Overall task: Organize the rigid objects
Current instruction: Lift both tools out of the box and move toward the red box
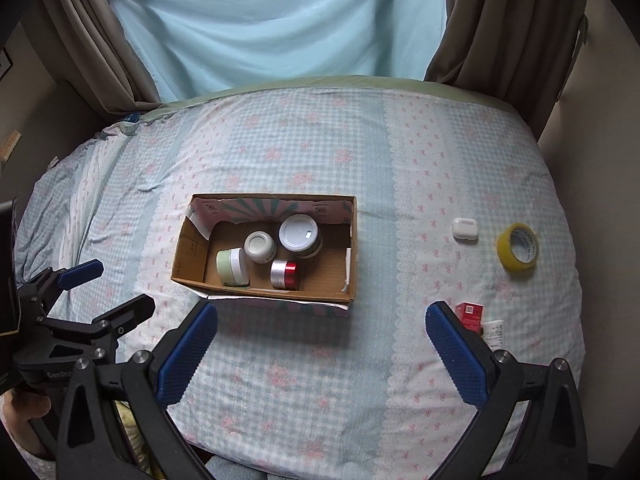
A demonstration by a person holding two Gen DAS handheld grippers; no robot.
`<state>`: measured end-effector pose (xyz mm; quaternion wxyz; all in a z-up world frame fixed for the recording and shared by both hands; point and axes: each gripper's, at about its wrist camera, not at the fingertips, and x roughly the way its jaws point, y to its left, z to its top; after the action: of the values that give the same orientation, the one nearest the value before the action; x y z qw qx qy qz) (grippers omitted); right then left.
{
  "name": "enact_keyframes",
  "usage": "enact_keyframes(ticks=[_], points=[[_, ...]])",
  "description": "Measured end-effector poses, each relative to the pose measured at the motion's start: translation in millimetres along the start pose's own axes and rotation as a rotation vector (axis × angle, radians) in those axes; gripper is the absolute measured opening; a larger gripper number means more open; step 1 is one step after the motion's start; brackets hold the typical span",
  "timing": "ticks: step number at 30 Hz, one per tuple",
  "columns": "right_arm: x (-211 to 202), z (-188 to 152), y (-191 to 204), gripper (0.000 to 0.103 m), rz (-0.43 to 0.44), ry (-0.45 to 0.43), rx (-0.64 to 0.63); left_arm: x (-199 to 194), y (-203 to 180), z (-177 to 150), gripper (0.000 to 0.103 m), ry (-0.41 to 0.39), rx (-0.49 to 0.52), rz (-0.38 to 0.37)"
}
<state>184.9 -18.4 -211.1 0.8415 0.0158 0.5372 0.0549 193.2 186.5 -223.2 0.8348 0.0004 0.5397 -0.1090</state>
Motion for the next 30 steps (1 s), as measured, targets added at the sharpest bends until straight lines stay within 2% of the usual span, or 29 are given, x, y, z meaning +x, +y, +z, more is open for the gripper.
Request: enact_keyframes(ticks=[6,11,17,21,26,30], points=[[-37,-31,-59,0.103,-0.074,-0.033,0.023,-10,-58,-6,0.103,-0.034,0.038,-0.028],[-41,-53,-127,0.103,-0.09,-0.029,0.055,1,-117,-9,0.103,-0.039,0.041,-0.018],[-23,-74,-206,0.103,-0.048,0.009,0.034,35,-190,-15,0.103,0.006,-0.02,-0.011],[-14,-84,-243,0.103,-0.038,0.037,0.009,58,-237,-13,0.103,0.053,-0.034,-0.027],[3,-91,-275,0.103,0.005,0.078,0.051,89,-287,-7,0.103,0.112,0.015,-0.021],[29,-98,-285,0.103,0.013,0.114,0.056,130,-314,-2,0.103,0.181,0.062,-0.011]])
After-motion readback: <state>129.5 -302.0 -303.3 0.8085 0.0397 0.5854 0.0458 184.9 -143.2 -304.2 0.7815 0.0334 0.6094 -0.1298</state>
